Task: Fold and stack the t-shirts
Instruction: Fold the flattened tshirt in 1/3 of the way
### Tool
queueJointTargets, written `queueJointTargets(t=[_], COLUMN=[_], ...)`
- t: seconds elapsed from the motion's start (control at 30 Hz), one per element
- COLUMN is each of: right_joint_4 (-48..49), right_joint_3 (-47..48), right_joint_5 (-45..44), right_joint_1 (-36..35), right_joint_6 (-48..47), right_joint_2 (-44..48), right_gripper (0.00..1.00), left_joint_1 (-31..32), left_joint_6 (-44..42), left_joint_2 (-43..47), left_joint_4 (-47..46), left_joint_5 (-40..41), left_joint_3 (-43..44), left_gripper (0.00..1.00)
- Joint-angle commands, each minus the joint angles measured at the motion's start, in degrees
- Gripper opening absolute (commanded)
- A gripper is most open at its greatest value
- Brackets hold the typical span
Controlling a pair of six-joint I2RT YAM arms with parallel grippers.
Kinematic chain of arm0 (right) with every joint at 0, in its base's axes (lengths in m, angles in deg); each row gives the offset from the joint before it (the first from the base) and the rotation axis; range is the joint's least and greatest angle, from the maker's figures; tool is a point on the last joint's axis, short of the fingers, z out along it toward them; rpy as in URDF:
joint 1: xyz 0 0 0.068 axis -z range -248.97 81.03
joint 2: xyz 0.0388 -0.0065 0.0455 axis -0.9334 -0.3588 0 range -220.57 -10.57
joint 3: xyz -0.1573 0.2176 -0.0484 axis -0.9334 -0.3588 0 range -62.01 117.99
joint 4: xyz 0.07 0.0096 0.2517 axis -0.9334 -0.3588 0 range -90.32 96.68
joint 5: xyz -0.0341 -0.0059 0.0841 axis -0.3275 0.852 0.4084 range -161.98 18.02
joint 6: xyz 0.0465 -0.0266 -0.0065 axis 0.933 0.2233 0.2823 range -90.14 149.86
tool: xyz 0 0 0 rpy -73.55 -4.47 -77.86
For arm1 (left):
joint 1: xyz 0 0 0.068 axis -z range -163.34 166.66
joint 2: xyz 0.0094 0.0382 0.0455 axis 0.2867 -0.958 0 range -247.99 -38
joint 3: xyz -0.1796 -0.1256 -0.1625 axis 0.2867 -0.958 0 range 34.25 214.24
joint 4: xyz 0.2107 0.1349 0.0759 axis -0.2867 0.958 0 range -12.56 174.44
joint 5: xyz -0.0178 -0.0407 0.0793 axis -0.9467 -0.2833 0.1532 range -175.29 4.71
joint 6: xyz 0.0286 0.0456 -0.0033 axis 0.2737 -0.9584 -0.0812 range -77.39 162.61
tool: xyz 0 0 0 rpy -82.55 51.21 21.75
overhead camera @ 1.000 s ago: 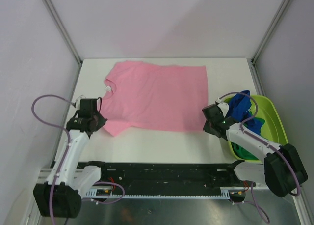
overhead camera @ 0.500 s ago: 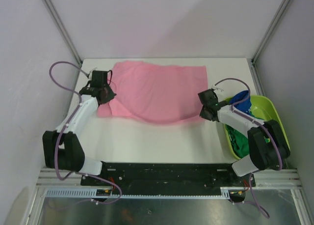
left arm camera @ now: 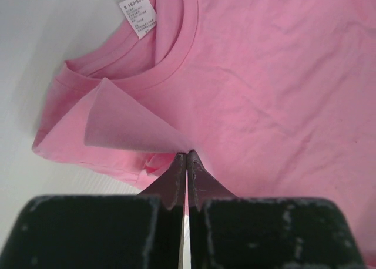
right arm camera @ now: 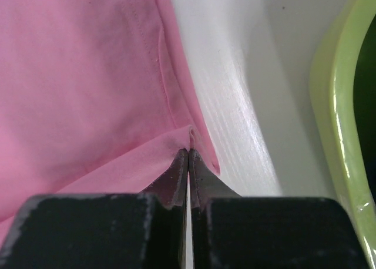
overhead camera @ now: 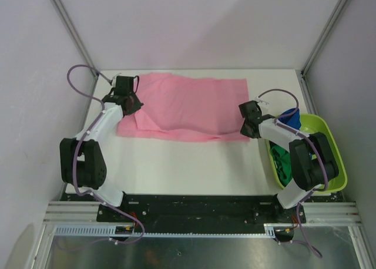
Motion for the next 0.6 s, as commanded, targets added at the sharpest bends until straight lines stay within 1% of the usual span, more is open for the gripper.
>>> queueJointTargets(t=[0.0, 0.3, 0.57], right_joint_4=[1.67, 2.02, 2.24], right_joint_3=[2.45, 4.49, 4.82], right_joint_5=[-0.94, 0.47, 2.04], right_joint_1=[1.41, 3.04, 4.48], right_joint_6=[-1.3, -1.99, -2.3], right_joint_2=[-0.9, -2.33, -2.58], right_gripper=[0.0, 0.0, 0.0], left_joint_1=[0.42, 0.43, 0.42], left_joint_6=[0.15, -0.62, -0.84], left_joint_2=[-0.84, -3.52, -4.29], left_joint_4=[-2.01, -2.11, -2.08], left_joint_5=[2.82, 3.91, 4.3], left_joint_3=[3.31, 7.25, 8.66], left_gripper=[0.0, 0.0, 0.0])
